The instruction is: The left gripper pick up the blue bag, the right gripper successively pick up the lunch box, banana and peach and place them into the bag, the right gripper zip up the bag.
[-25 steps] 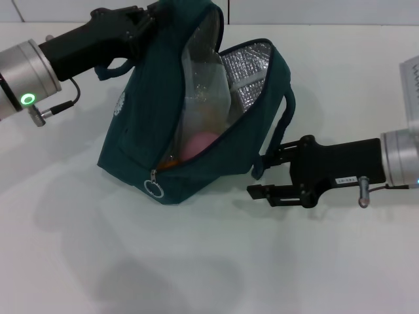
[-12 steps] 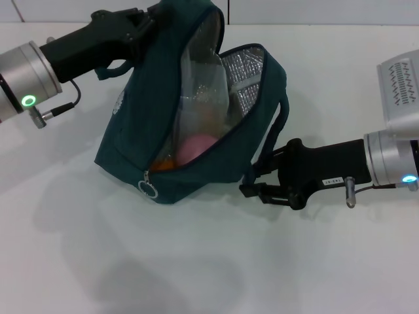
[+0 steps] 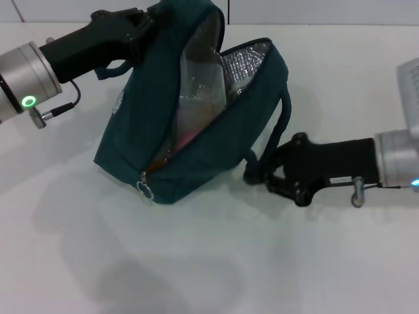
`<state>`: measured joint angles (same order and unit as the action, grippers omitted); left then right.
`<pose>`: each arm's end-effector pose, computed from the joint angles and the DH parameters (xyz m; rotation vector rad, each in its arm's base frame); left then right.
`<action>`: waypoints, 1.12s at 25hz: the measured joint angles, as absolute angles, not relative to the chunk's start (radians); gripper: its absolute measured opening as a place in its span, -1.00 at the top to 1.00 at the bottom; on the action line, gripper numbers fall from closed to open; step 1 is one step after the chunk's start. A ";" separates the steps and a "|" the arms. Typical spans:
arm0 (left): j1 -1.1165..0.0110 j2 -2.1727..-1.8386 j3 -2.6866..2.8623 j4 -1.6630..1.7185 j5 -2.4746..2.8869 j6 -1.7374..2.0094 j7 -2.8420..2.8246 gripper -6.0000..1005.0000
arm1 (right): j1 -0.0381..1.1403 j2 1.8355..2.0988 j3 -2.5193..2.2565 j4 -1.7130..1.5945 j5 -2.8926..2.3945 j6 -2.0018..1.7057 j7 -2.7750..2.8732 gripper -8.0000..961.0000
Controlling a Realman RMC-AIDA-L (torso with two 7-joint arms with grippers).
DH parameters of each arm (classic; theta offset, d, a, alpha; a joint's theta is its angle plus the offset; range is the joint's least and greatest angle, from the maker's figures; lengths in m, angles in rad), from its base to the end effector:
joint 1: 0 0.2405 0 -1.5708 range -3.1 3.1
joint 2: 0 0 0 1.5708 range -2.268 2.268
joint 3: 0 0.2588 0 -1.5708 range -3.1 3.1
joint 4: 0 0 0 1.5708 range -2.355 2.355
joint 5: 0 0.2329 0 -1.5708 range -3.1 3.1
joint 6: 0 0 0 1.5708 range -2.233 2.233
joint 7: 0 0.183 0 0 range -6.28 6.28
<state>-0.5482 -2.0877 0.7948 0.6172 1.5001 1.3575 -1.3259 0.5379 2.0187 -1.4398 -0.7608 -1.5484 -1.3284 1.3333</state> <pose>-0.2193 0.4204 -0.0020 -2.3285 -0.5827 -1.0676 0.1870 0.3623 -0.0931 -2.9676 0.1763 0.6056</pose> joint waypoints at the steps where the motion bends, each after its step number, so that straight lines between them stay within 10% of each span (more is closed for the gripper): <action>1: -0.547 -2.088 0.795 0.614 1.495 1.358 -1.307 0.90 | 0.515 2.018 -1.423 -0.761 -1.511 -1.333 1.304 0.83; 11: -0.506 -2.088 0.799 0.466 1.404 1.455 -0.948 0.90 | 0.363 2.005 -1.231 -0.675 -1.156 -1.492 1.101 0.84; 20: -0.484 -2.092 0.844 0.337 1.402 1.608 -0.754 0.89 | 0.446 1.908 -1.185 -0.659 -1.247 -1.575 1.326 0.84; 28: -0.489 -2.099 0.849 0.268 1.391 1.606 -0.695 0.89 | 0.507 1.922 -1.186 -0.648 -1.403 -1.577 1.353 0.84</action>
